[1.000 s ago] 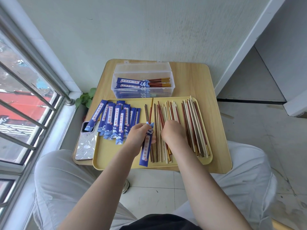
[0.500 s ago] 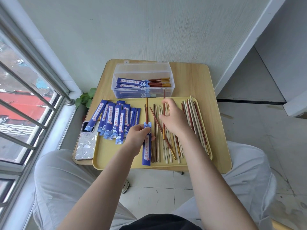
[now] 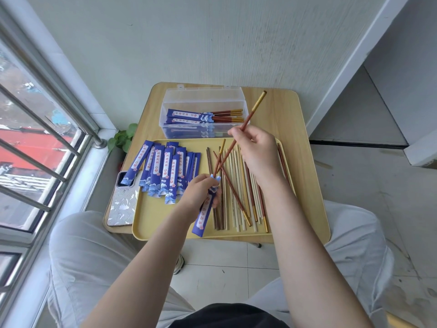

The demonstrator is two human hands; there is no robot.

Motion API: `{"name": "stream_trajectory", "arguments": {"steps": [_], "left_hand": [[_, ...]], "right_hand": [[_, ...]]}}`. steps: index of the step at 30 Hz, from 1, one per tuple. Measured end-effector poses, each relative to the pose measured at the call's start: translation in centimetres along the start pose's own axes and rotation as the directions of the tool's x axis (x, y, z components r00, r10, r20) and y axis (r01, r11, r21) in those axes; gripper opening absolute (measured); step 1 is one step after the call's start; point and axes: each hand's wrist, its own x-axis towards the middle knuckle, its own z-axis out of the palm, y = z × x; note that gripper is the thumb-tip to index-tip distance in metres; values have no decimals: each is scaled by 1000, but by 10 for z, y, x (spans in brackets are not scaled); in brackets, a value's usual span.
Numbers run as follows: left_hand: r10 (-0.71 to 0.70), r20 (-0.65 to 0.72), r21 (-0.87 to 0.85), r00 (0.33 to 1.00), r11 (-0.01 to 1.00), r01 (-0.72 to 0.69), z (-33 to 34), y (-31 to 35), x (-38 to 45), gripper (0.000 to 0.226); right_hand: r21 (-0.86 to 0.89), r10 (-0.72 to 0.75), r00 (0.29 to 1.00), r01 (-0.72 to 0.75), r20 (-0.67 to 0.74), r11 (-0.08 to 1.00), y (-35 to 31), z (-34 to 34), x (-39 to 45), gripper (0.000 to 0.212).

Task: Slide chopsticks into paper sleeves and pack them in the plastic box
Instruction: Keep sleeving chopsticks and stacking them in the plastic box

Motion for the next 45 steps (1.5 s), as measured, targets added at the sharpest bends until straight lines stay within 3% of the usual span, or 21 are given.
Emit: {"name": "stream_trajectory", "arguments": {"steps": [7,12,20,28,33,36,39,42,45], "left_hand": [[50,86,283,995,956,-72,3,2,-1,15],[59,109,280,992,956,-87,2,-1,2,18],[104,144,203,984,970,-132,5,6,1,20],[112,116,192,987,972,-133,2,4,-1,16],[143,86,197,986,968,-157,5,7,-3,16],[142,110,227,984,960,-163,7,7,-4,20],[139,94,231,986,960,-158,8,8,-4,19],[132,79,246,988,958,-148,8,9,-3,18],[120,98,274,988,951,-143,8,9,-6,21]], "right_hand": [[1,13,992,-13,-124,1000,7,-4,8,28],[-16,19,983,-23,-183,1000,8,-8,10,31],[-63,79,995,-83,-62,995,17,-2,7,25],[-13,55,953,-62,-298,998,7,-7,12,27],[-130,44,966,-79,-253,988,5,-6,6,27],[-262,118,993,-119,-19,958,5,-5,3,27],[-393,270,945,-181,185,902,3,-4,-1,24],[-275,232,970,-202,78,940,6,-2,-2,63],[-254,101,995,-104,-24,962,13,-3,2,67]]}}
